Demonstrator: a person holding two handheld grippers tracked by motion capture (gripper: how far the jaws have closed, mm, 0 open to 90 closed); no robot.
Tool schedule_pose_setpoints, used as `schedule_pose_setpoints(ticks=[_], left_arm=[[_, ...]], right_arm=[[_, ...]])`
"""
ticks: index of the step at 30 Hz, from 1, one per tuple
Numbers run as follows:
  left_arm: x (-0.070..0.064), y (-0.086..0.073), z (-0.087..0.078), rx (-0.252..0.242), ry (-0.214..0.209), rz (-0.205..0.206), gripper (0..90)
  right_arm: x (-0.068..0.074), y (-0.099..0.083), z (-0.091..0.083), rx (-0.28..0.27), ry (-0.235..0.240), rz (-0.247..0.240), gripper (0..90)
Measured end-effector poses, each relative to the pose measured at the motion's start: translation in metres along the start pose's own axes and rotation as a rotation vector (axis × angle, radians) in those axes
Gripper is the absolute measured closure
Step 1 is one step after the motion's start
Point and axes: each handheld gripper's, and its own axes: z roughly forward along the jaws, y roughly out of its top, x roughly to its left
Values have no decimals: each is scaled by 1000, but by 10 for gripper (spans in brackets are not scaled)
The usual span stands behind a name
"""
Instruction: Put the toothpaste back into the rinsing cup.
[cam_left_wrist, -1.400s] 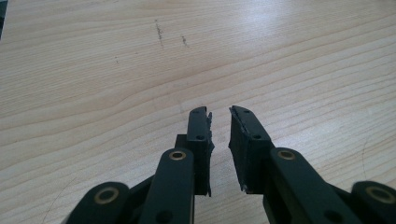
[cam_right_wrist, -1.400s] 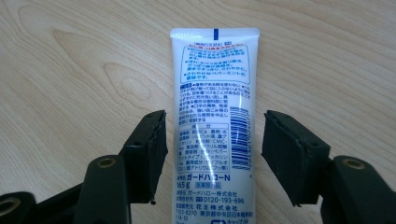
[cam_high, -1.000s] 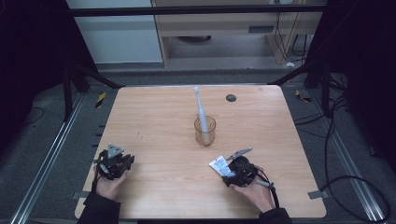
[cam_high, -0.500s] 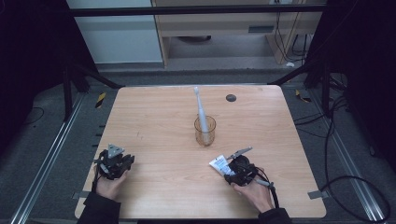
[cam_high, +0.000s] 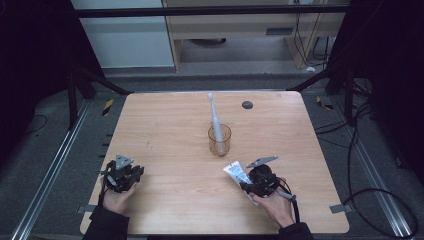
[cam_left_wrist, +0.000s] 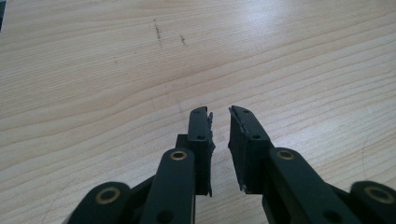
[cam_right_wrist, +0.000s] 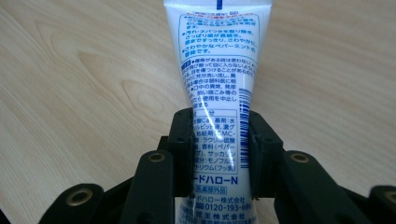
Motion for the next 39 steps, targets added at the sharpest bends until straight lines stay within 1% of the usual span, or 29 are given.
schedule_pose_setpoints(ticks=[2, 3, 5, 6, 10, 13, 14, 16, 20, 22, 27, 30, 31, 39], left_arm=[[0, 0, 0, -1, 1, 1, 775], [0, 0, 0, -1, 1, 0, 775], [0, 0, 0, -2, 2, 0, 775], [0, 0, 0, -1, 2, 1, 775], [0, 0, 0, -1, 4, 1, 775], [0, 0, 0, -3, 5, 0, 775], [0, 0, 0, -2, 6, 1, 775], [0, 0, 0, 2, 6, 1, 775], [0, 0, 1, 2, 7, -1, 775], [0, 0, 1, 3, 8, 1, 776], [-1, 1, 1, 0, 6, 2, 775], [0, 1, 1, 2, 5, 0, 776], [0, 1, 1, 1, 6, 0, 776], [0, 1, 2, 1, 6, 1, 777]], right_arm=[[-1, 1, -4, -39, -1, 0, 676], [-1, 2, -6, -72, -4, -14, 676], [-1, 4, -11, -126, 1, -12, 677], [-1, 5, -13, -142, 2, -17, 677], [0, 12, -21, -233, 5, -10, 679], [0, 19, -25, -291, 4, -7, 680], [0, 21, -26, -301, 6, -10, 680], [0, 25, -26, -328, -3, -19, 680], [0, 37, -28, -373, 6, -13, 680], [-1, 44, -29, -394, 15, -2, 681], [-1, 61, -31, -458, 21, -4, 680], [-3, 70, -32, -509, 28, 9, 680], [-3, 74, -32, -536, 32, 20, 680], [-10, 97, -34, -665, 44, 56, 680]])
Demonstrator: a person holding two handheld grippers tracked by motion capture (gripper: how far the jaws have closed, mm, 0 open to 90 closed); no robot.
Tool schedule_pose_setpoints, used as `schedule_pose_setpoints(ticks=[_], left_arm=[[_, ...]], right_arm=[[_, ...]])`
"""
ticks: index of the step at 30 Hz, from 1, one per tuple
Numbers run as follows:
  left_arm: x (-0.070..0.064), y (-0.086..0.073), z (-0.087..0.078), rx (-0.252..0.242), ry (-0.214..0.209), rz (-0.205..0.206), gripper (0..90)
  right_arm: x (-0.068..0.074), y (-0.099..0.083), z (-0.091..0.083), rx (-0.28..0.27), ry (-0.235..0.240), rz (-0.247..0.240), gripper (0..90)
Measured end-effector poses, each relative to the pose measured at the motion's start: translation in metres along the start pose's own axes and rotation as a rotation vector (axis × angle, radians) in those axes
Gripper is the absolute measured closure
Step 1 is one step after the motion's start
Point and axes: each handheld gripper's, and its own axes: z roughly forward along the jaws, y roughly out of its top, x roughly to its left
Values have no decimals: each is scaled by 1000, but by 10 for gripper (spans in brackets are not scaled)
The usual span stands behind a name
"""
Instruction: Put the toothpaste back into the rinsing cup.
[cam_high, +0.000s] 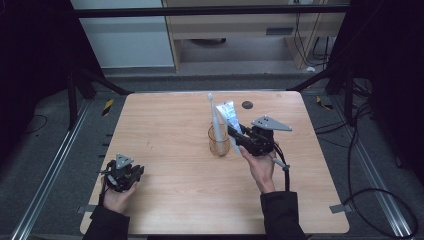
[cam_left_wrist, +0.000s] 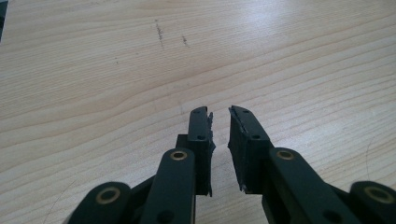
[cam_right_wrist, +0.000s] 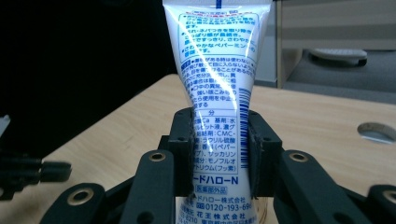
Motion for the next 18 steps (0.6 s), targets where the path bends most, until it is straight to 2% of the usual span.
schedule_pose_setpoints(ticks=[7, 18], left_arm=[[1, -1, 0, -1, -2, -1, 778], [2, -2, 0, -1, -3, -5, 779]], right_arm=[[-5, 11, 12, -64, -14, -4, 680], [-5, 12, 39, -139, 11, 9, 680]])
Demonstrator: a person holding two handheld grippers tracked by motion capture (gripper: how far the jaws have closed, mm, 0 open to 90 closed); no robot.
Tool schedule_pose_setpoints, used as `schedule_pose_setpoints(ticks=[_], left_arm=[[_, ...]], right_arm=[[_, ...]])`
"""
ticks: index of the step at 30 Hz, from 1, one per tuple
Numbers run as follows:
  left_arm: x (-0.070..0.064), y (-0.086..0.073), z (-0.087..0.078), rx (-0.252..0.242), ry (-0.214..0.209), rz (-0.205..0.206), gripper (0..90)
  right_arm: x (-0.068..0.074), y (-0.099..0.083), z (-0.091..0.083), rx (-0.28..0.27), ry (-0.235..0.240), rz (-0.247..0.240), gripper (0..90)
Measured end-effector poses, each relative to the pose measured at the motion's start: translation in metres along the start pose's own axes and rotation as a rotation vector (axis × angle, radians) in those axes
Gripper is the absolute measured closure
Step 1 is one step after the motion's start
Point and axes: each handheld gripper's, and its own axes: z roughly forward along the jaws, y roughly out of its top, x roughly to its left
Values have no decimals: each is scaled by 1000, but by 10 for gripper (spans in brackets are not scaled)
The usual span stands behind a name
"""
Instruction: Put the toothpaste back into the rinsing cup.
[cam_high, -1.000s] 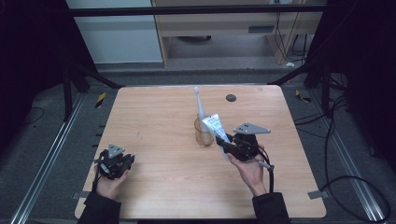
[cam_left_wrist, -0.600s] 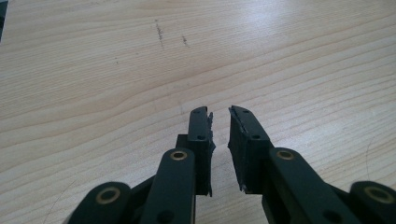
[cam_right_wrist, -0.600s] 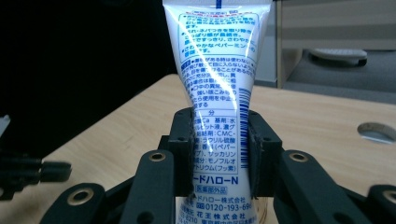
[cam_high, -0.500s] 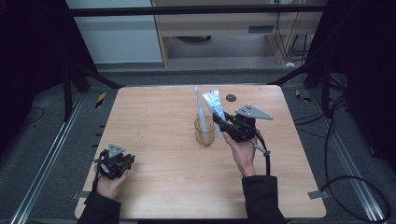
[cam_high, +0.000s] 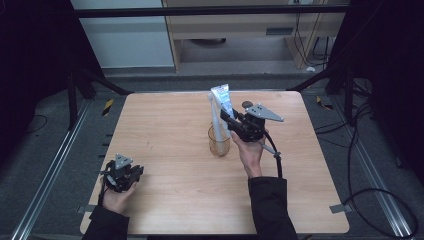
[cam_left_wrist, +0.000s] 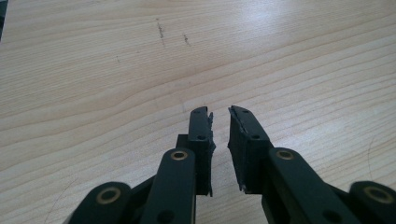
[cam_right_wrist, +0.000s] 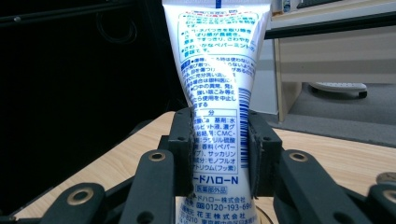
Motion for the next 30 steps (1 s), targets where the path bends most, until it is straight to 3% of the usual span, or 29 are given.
schedule_pose_setpoints(ticks=[18, 30], left_arm=[[0, 0, 1, 1, 1, -1, 782], [0, 0, 0, 0, 1, 0, 783]], right_arm=[[-9, -14, 23, -49, -16, -9, 680], [-9, -30, 34, -13, -21, -31, 682]])
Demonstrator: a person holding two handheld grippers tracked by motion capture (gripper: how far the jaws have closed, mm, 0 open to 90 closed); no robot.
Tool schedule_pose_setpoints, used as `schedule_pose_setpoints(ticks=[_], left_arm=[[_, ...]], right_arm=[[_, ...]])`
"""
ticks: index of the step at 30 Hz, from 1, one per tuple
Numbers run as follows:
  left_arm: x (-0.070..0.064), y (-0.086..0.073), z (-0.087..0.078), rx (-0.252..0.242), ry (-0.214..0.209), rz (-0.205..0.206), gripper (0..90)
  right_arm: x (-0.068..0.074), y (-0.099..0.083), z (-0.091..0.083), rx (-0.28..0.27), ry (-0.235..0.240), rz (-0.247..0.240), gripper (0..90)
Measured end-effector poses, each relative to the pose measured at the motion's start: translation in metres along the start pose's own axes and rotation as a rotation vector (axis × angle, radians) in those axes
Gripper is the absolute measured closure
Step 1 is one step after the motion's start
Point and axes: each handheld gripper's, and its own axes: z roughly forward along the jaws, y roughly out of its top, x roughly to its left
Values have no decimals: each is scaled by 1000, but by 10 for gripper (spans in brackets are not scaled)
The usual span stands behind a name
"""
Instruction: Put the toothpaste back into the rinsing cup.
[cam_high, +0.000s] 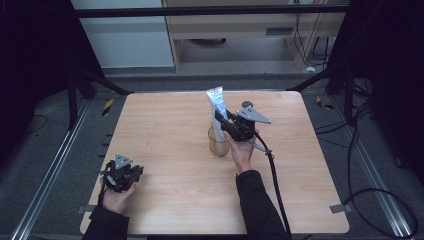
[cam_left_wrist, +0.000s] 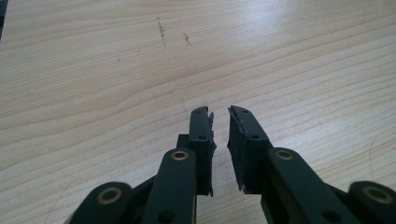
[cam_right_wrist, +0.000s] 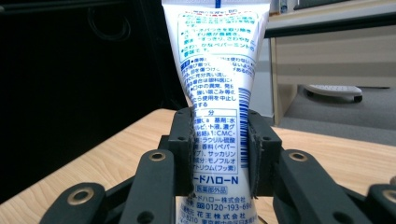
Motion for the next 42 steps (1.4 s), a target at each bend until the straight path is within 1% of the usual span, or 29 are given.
schedule_pose_setpoints(ticks=[2, 8, 12, 15, 20, 22, 26, 33, 37, 42], left_arm=[[0, 0, 0, 1, 0, 0, 783], [0, 0, 1, 2, 1, 0, 784], [0, 0, 1, 3, 1, 0, 784], [0, 0, 0, 2, 1, 0, 784], [0, 0, 0, 3, 1, 1, 784], [0, 0, 1, 3, 1, 1, 785], [0, 0, 1, 4, 1, 1, 785], [0, 0, 1, 4, 1, 1, 784], [0, 0, 0, 2, 1, 0, 784], [-1, 0, 0, 3, 1, 2, 785]], right_arm=[[-1, -3, 0, 3, 1, 8, 682], [-3, -10, 1, -3, 6, 1, 684], [-1, -13, 3, -9, 20, -2, 685], [0, -15, 4, -9, 22, -6, 685], [0, -19, 5, 1, 15, -4, 684], [-2, -20, 5, 5, 9, -12, 684], [-3, -23, 6, 11, 7, -7, 683], [-2, -26, 7, -1, 7, -13, 681], [-1, -29, 7, -16, 5, -34, 680], [2, -30, 7, -23, -6, -47, 679]])
